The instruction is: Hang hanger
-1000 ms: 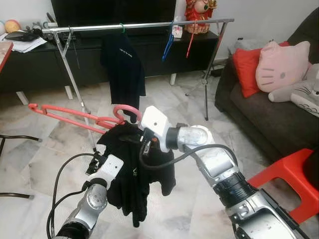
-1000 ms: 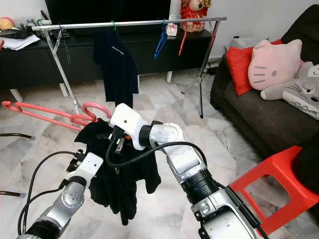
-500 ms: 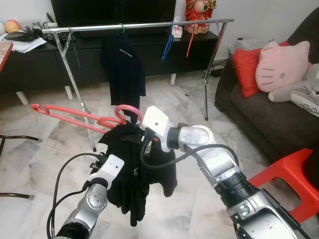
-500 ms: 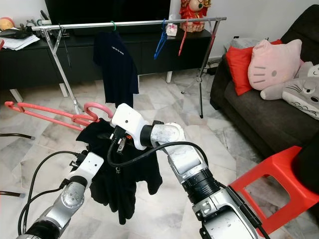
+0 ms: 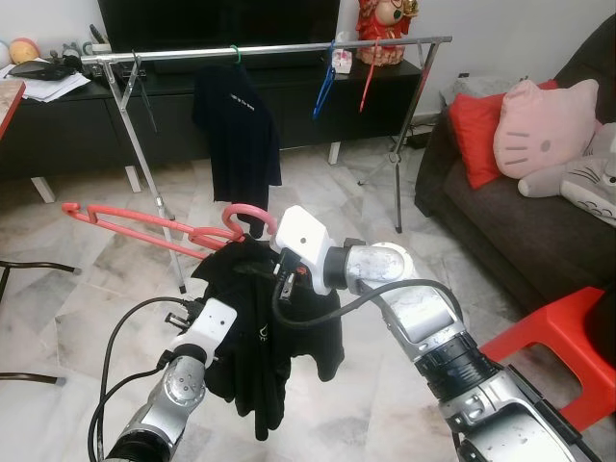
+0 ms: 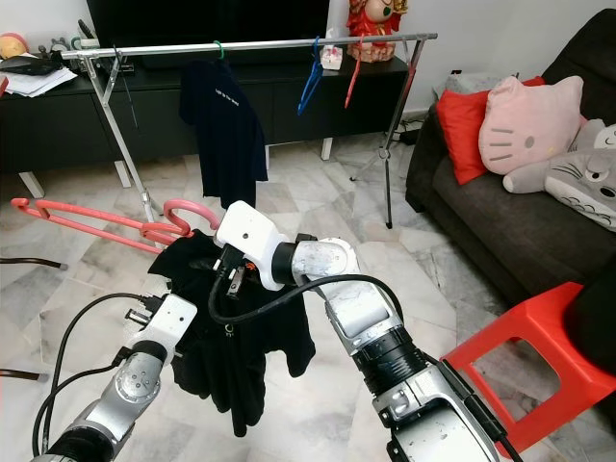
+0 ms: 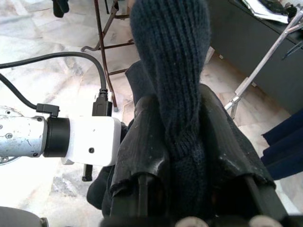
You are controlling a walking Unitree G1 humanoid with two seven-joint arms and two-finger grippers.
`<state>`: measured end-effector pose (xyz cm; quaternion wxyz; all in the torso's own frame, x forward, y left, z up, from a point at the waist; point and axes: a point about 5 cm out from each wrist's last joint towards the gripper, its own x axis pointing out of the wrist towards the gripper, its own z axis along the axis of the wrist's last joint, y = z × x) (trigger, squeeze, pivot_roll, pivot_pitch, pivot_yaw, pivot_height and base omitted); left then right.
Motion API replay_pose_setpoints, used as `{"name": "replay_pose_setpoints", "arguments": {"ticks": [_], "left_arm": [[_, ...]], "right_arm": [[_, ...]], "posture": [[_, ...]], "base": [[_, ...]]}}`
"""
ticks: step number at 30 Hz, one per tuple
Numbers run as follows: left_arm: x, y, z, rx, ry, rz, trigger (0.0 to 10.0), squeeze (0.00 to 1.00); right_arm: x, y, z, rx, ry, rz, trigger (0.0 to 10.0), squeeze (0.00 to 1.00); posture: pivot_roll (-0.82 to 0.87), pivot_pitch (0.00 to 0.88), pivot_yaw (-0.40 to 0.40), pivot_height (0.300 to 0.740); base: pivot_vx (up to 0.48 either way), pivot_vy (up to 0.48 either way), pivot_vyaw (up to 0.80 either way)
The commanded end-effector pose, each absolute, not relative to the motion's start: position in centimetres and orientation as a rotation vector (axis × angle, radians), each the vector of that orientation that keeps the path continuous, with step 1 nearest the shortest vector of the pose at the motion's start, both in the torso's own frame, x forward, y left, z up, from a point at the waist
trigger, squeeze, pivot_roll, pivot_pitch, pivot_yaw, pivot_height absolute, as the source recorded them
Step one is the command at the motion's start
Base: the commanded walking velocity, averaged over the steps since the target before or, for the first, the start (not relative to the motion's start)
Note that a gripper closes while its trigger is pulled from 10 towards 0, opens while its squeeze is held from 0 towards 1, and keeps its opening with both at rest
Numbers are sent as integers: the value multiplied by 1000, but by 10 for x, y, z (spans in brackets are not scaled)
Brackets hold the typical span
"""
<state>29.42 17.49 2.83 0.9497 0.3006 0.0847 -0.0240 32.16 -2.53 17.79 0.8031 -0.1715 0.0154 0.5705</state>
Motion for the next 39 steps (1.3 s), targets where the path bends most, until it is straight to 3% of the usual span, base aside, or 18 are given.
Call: {"name": "replay_pose_setpoints", "arguments": {"ticks": [1,4,10,13,14,15,16,31,39], "left_arm": [[292,175,25,602,191,-54,0,0],[292,178,24,580,200,-40,0,0],[284,205,18,443,288,72,0,0],[282,209,16,404,306,99,0,0],[281,209,15,387,313,105,3843,0],[281,210,14,375,318,108,3843,0],[280,210,14,364,322,109,10000,0],[281,212,16,305,329,84,10000,0],[282,214,17,312,335,76,10000,0]], "right_arm": [[319,-25,187,-379,-11,1228,0,0],[320,-29,187,-400,-11,1225,0,0],[331,-92,163,-550,125,1087,0,0],[333,-109,161,-563,149,1046,0,0],[334,-117,161,-566,162,1024,0,0],[335,-122,160,-570,170,1009,0,0],[336,-128,159,-577,179,993,0,0],[326,-179,144,-616,250,1002,0,0],[316,-214,134,-846,400,1023,0,0]], "posture": [[-92,0,-97,740],[-92,0,-99,740],[-89,0,-103,740],[-89,0,-103,740],[-94,0,-99,740],[-94,0,-99,740],[-96,0,-95,740],[-87,0,-89,740],[-93,0,-82,740]], "base": [[0,0,0],[0,0,0],[0,0,0],[0,0,0],[0,0,0],[0,0,0],[0,0,0],[0,0,0],[0,0,0]]}}
